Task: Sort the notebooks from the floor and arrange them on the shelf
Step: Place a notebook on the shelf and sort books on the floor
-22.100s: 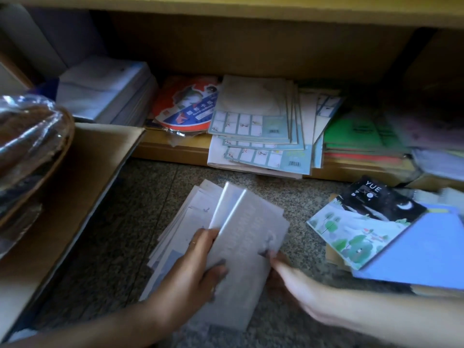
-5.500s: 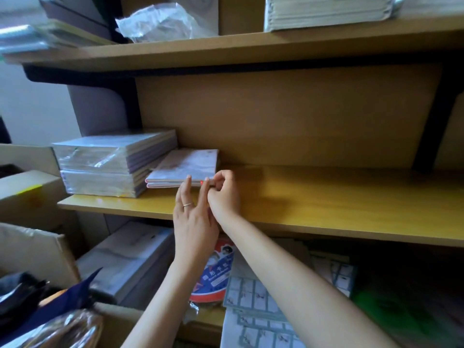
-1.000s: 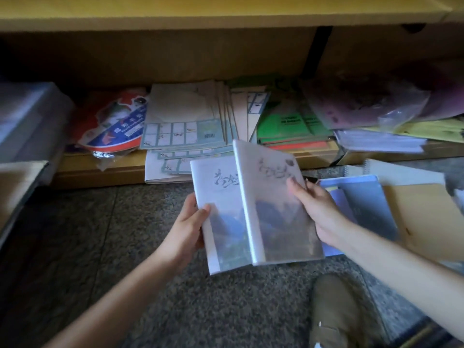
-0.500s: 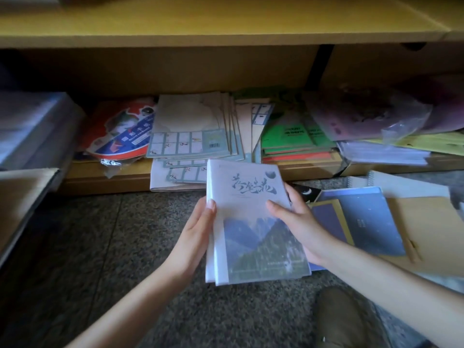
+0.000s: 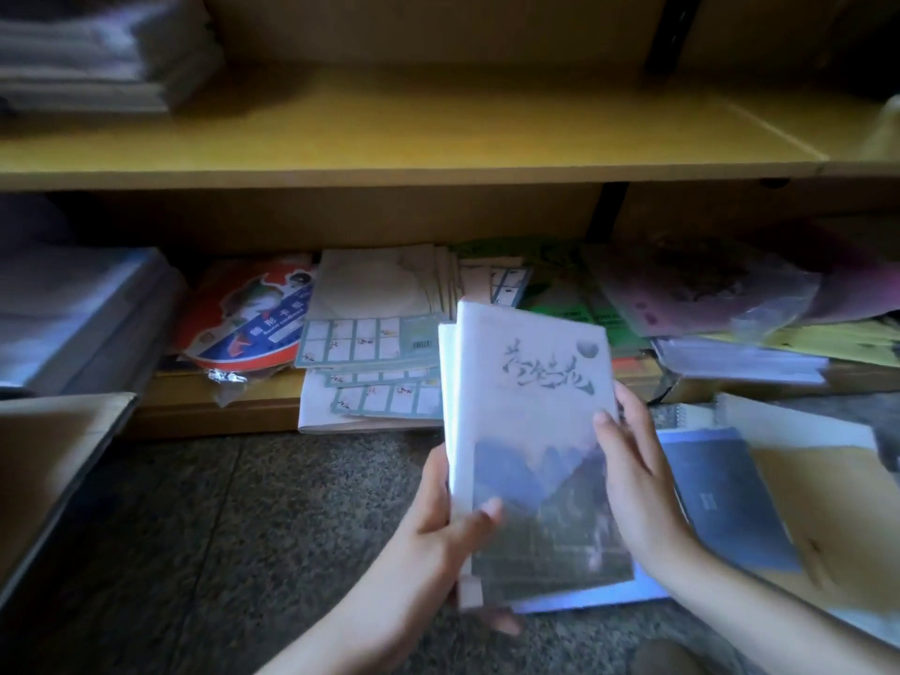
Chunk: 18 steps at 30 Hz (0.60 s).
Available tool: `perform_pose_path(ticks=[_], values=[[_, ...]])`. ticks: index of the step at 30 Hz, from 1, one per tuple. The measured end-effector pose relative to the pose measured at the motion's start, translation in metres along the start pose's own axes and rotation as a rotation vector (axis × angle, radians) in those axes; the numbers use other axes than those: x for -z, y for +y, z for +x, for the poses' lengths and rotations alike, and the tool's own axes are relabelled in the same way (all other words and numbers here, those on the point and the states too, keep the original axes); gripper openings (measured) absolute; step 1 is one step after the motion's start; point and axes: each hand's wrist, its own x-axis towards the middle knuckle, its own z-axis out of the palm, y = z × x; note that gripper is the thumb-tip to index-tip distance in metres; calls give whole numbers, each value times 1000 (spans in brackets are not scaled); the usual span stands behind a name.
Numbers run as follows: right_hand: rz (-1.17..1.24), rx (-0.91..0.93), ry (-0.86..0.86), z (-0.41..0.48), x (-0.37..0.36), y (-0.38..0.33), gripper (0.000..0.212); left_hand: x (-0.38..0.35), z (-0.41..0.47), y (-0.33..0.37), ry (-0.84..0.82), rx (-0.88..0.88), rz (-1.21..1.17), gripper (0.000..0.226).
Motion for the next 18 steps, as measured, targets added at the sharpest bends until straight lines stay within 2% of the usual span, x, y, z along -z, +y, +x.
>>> perform_pose_path(ticks=[4,7,11,14,16,18], values=[[1,88,-144,12,0,-33,39,0,4,21,223,-104,-108,29],[72,81,-290,18,-12,-57,44,8,9,50,400,-233,-62,17],[110,133,-471,22,-35,-84,61,23,12,96,476,-442,33,19],[218,163,-540,27,-49,-99,62,31,2,115,475,-507,69,17],[283,174,-641,26,-58,-108,70,38,-6,120,483,-530,45,25],[287,216,-679,23,-67,-120,64,47,-12,126,534,-599,36,33]])
